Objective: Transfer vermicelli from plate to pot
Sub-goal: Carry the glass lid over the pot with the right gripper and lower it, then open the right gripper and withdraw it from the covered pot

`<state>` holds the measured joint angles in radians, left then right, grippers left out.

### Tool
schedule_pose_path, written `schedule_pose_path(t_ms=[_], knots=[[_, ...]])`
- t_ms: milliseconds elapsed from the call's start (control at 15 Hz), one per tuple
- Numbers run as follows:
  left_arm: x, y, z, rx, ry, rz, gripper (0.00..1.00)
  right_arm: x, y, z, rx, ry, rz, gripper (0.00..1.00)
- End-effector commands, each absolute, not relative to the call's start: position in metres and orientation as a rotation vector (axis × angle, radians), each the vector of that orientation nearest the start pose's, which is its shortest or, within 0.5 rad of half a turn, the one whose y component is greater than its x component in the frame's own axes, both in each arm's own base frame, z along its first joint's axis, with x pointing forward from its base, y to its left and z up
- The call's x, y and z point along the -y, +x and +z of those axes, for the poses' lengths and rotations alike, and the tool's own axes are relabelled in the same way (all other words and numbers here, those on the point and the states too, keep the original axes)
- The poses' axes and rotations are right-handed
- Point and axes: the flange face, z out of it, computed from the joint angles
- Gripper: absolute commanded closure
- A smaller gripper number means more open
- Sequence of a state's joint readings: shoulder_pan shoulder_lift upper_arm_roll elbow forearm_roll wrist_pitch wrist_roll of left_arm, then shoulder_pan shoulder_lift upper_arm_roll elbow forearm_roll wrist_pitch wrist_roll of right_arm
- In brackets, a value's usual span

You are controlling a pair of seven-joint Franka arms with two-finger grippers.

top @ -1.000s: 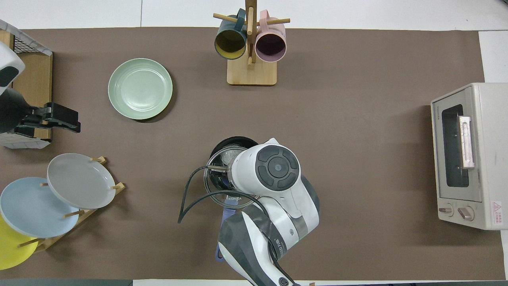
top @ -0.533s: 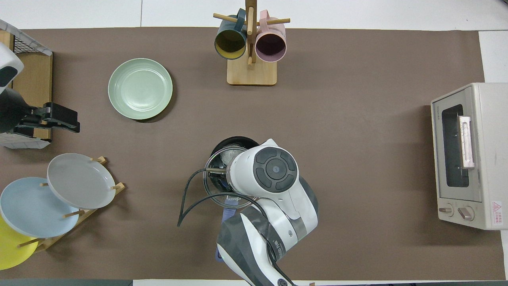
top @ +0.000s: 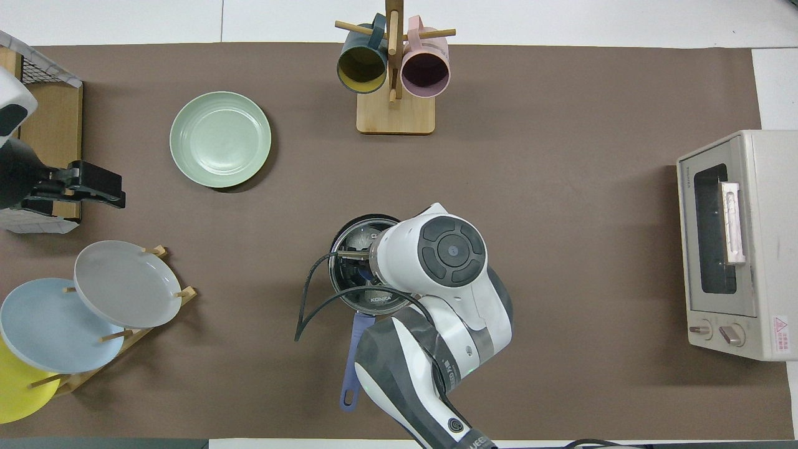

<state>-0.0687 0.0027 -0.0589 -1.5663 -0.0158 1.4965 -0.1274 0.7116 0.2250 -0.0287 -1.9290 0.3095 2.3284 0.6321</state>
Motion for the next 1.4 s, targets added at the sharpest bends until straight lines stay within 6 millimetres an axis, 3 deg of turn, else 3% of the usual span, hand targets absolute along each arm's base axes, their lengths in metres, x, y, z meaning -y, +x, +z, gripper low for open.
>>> schedule_pose_path(t_ms=[0, 667, 733, 867, 933, 1133, 1333], knots=[[0.067, 0.538, 0.622, -0.007, -3.126, 0.104, 0.00, -0.391, 0.482, 0.378, -0.178, -2.858, -0.010, 0.49], [0.066, 0.538, 0.622, -0.004, -3.126, 0.104, 0.00, -0.397, 0.484, 0.380, -0.184, -2.830, -0.068, 0.48], [0.067, 0.538, 0.622, -0.007, -3.126, 0.104, 0.00, -0.397, 0.484, 0.379, -0.185, -2.832, -0.067, 0.44], [0.066, 0.538, 0.622, -0.004, -3.126, 0.104, 0.00, -0.396, 0.484, 0.380, -0.188, -2.834, -0.062, 0.19], [0.067, 0.538, 0.622, -0.007, -3.126, 0.104, 0.00, -0.396, 0.483, 0.379, -0.187, -2.839, -0.051, 0.00], [0.067, 0.538, 0.622, -0.007, -3.126, 0.104, 0.00, -0.393, 0.488, 0.394, -0.185, -2.838, -0.044, 0.00], [0.067, 0.538, 0.622, -0.007, -3.126, 0.104, 0.00, -0.374, 0.508, 0.436, -0.148, -2.884, -0.065, 0.00]])
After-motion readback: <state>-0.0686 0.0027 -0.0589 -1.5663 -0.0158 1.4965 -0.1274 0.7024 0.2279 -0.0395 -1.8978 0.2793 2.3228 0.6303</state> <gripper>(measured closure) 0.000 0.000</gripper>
